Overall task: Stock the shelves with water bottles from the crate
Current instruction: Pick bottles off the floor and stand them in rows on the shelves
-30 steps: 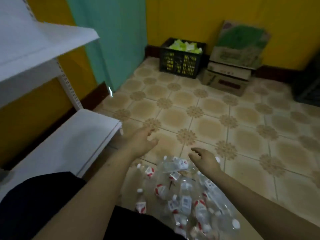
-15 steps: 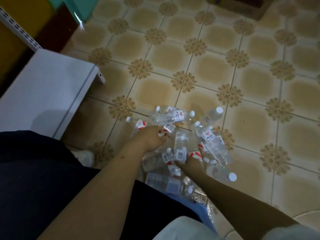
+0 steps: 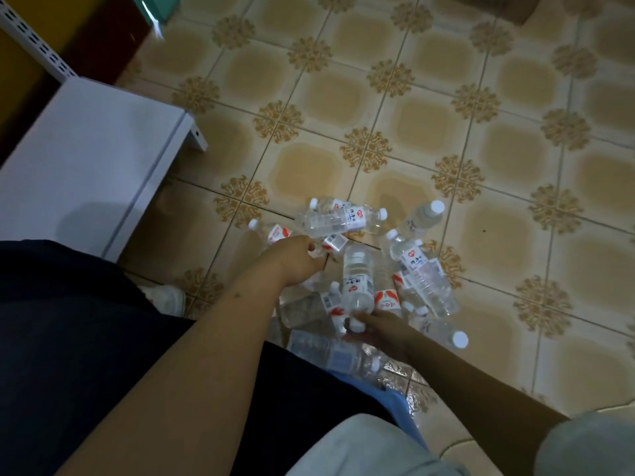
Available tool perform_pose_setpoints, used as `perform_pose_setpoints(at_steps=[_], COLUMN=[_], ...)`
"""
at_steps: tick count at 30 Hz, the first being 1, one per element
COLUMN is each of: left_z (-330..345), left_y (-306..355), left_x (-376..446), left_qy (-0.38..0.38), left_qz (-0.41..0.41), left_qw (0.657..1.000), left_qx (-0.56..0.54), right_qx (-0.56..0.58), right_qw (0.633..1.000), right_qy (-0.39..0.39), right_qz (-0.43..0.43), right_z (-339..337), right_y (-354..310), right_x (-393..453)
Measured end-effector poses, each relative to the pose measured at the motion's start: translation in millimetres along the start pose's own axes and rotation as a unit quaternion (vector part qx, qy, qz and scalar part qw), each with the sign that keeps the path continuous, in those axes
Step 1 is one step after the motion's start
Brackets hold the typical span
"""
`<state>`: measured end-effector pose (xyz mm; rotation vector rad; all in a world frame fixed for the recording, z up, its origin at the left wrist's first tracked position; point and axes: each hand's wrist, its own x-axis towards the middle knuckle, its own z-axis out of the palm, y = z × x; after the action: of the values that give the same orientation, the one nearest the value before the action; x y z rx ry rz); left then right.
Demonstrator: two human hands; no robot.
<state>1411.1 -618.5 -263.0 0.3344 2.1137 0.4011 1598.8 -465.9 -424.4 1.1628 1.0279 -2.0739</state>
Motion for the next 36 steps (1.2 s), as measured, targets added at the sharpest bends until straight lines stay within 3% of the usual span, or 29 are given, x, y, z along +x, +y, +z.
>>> perform_pose_setpoints(at_steps=[7, 10, 13, 15, 19, 23, 26, 31, 36], left_z=[-6, -11, -15, -20, -31, -35, -38, -61, -101], left_y=[-7, -9, -12, -15, -19, -26, -30, -27, -63], left_x=[-9, -16, -20, -25, -41, -57, -64, -105, -171], left_qy=[0.044, 0.097, 0.098, 0.075, 0.097, 0.170, 0.201, 0.240, 0.300], left_qz=[-0.020, -0.029, -0.055, -0.044, 0.017, -0.020, -0.002, 0.068, 0.110], left_qw=[0.998, 0.984, 0.931, 0.887, 0.856, 0.840, 0.825, 0.797, 0.819], left_qx=[-0.039, -0.145, -0.348, -0.453, -0.507, -0.515, -0.527, -0.550, -0.477], right_qx=[-0.041, -0.050, -0.091, -0.138, -0.170, -0.127, -0.070, -0.043, -0.017], right_qw=[0.993, 0.983, 0.960, 0.949, 0.955, 0.975, 0.975, 0.969, 0.953], right_qy=[-0.110, -0.177, -0.266, -0.284, -0.238, -0.112, -0.054, -0.065, -0.121], right_qz=[0.006, 0.008, 0.009, 0.003, -0.041, -0.142, -0.204, -0.233, -0.276], right_z=[22, 36, 46, 52, 58, 62, 76, 130, 219], right_y=[-22, -36, -55, -68, -87, -109, -134, -174, -200], right_x=[-75, -99, -117, -123, -126, -139, -150, -162, -180])
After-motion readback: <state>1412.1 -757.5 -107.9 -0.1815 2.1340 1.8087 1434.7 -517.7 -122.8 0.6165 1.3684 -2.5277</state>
